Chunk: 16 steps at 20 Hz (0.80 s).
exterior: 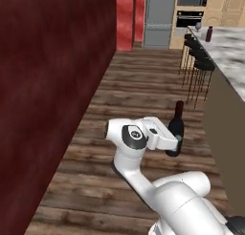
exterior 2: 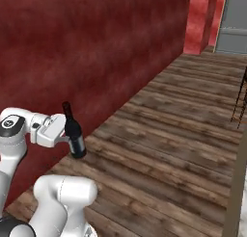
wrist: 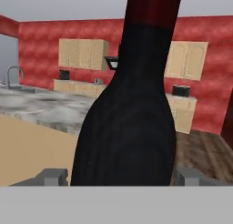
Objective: There is a wine glass and glass cup on the dining counter. Place the wine bottle next to the wine glass and the juice bottle next to the glass cup.
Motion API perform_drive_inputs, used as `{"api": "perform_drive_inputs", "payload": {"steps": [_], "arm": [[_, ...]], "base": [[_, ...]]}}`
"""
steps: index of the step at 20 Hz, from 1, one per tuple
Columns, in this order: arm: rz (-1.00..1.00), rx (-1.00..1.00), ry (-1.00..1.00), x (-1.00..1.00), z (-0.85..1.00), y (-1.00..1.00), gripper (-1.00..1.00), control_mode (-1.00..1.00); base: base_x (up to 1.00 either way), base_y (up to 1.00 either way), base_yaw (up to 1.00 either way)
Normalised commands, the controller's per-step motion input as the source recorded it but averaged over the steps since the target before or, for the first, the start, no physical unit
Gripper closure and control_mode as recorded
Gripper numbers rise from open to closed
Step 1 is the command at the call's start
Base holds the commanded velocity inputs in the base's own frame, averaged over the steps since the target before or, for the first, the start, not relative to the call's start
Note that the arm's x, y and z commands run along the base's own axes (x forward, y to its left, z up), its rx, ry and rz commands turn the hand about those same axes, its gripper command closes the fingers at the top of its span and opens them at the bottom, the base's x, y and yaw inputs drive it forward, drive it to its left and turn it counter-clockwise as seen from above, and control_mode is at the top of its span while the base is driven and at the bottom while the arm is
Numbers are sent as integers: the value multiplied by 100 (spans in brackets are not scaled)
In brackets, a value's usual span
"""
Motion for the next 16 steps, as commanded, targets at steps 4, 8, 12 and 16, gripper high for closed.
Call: {"api": "perform_drive_inputs", "payload": {"steps": [4,8,12,16], "arm": [[0,0,0,0,0,0,100,100],[0,0,0,0,0,0,100,100],[0,0,0,0,0,0,100,100],[0,0,0,0,0,0,100,100]], "base": [[40,0,-59],[50,1,-52],[79,15,-22],[90,18,-2]]}}
